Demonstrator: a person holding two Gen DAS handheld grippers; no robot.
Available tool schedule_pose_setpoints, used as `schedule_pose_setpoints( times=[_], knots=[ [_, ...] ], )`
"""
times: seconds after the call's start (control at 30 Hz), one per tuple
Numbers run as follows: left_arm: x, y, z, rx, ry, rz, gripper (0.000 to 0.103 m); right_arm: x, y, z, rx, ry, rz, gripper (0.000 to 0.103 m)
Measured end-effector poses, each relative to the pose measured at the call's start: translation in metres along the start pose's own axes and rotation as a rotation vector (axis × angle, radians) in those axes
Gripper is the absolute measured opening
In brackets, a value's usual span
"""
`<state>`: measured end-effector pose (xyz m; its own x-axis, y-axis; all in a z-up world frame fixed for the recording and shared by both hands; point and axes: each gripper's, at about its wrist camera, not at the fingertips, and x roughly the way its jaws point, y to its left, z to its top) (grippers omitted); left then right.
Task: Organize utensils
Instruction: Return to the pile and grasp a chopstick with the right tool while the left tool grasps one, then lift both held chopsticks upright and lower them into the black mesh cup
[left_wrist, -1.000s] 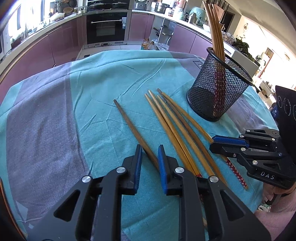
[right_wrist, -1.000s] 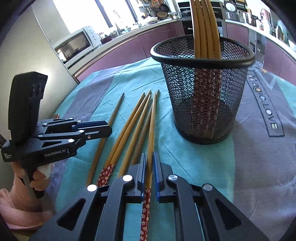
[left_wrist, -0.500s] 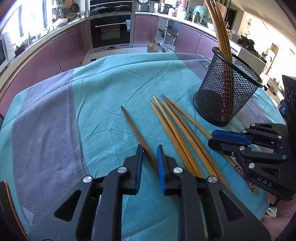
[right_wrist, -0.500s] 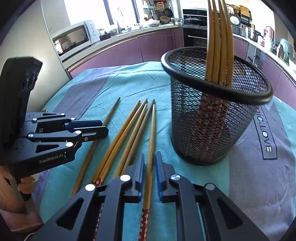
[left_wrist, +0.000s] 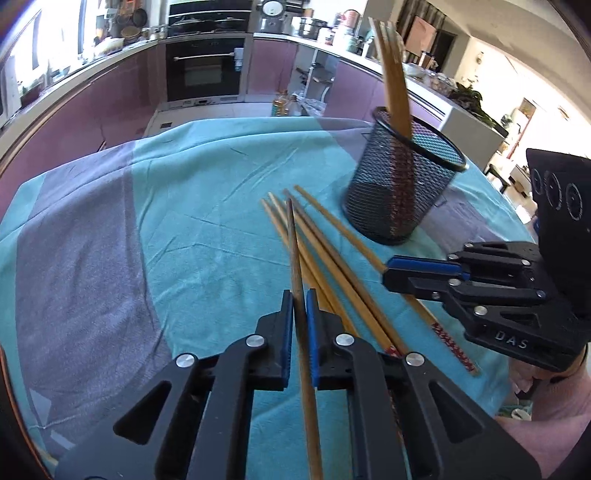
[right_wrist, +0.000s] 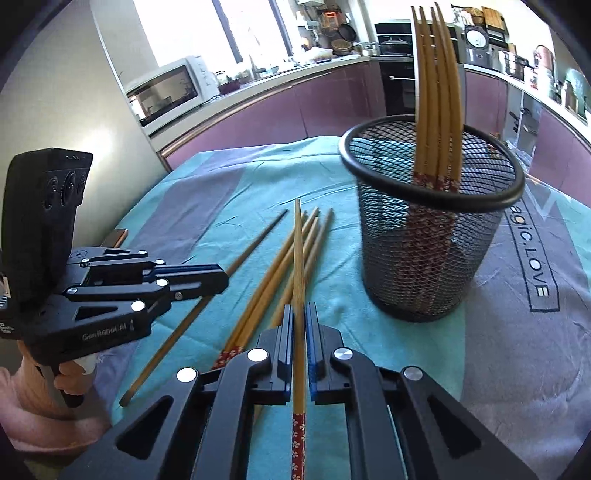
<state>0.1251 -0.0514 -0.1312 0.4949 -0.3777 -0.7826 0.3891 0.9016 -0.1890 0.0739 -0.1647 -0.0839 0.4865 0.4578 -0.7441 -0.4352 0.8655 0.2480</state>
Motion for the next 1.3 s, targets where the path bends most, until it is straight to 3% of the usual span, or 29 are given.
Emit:
schedule_pose_setpoints(
  times=[0.3,0.6,1.3],
  knots=[
    [0.020,-0.011,-0.002,0.057,0.059,0.007,0.009,0.014,0.006,0.000,-0.030,0.055,-0.030,0.006],
    [0.028,-0.004,0.002,0.044,0.074,-0.015,0.009,0.016,0.008,0.000,-0.039,0.064,-0.041,0.006],
    [-0.052,-0.011,0.018,0.047,-0.094,-0.148,0.007,-0.063,0.003,0.006,-0.030,-0.144,-0.015,0.006]
  ],
)
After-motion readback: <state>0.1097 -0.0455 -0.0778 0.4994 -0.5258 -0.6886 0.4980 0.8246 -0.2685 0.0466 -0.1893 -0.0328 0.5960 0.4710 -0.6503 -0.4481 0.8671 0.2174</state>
